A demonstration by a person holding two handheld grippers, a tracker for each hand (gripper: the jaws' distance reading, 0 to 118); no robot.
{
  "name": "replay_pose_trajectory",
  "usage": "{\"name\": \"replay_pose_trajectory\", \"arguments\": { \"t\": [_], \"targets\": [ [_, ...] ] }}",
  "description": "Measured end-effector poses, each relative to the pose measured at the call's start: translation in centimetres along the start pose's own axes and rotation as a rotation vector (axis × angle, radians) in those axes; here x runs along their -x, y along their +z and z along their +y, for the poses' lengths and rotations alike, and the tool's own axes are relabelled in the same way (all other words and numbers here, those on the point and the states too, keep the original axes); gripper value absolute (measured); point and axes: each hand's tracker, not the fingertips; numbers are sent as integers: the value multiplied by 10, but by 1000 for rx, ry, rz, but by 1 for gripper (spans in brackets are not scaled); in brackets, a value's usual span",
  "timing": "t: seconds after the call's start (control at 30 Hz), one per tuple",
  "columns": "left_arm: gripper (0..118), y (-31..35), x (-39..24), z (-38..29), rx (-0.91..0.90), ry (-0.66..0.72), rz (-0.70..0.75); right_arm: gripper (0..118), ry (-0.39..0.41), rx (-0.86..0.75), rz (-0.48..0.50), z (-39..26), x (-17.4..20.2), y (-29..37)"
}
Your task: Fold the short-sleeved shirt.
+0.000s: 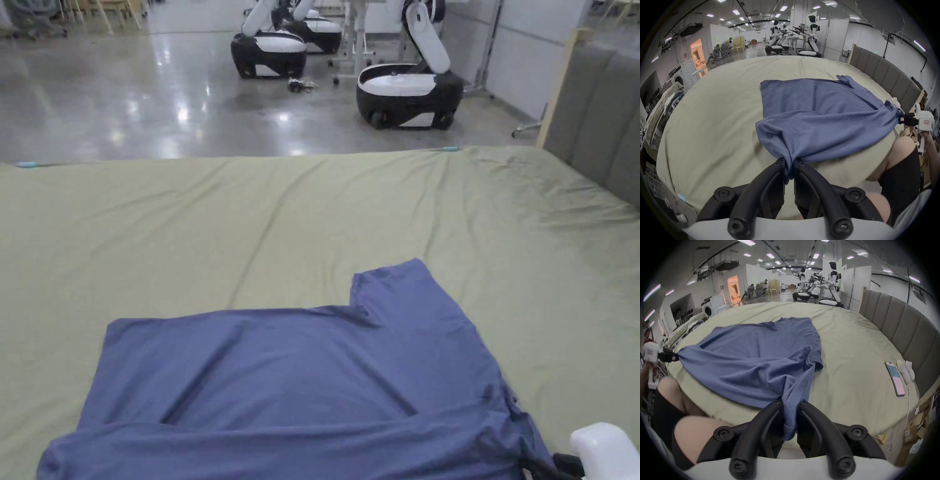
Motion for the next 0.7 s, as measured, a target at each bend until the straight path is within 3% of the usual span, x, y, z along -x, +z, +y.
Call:
{"name": "replay_pose_trajectory", "arguments": {
  "t": [0.13, 0.2, 0.23, 0.27, 0.33, 0.37, 0.47, 0.5, 0.53, 0.57, 0.6, 0.63, 0.67, 0.7],
  "targets": [
    [8, -4, -2, -16, 28, -4, -23, 14, 5, 9, -45, -16, -3, -6],
    [12, -6, -3, -20, 29, 19, 4, 14, -60, -2, -53, -13, -1, -1],
    [32, -4, -3, -23, -8, 26, 54, 26, -70, -7, -66, -12, 0, 3],
    [55, -1, 0, -25, -55, 9, 131, 47, -75, -1, -124, -10, 1, 8],
    [98, 14, 2, -27, -158, 22, 228, 103, -78, -31, -198, -8, -7, 19],
    [102, 27, 2, -23, -195, 34, 229, 110, -86, -90, -186, -4, -10, 30],
    [101, 53, -7, -2, -322, 17, 258, 109, -120, -197, -183, 23, -12, 56],
    [101, 57, -10, 9, -349, 3, 257, 106, -120, -229, -173, 33, -11, 60],
    [98, 61, -15, 24, -361, -1, 256, 89, -116, -268, -154, 43, -8, 62],
    [87, 62, -18, 39, -359, -12, 234, 56, -109, -304, -132, 54, -6, 63],
    [59, 60, -20, 56, -362, -31, 200, 17, -99, -325, -126, 70, 1, 62],
    [6, 55, -22, 71, -364, -24, 166, 0, -92, -329, -149, 81, 5, 57],
    [0, 48, -23, 88, -379, -12, 150, 0, -76, -365, -190, 90, 9, 52],
    [0, 40, -22, 105, -422, 12, 129, 0, -54, -367, -155, 101, 11, 46]
  ]
}}
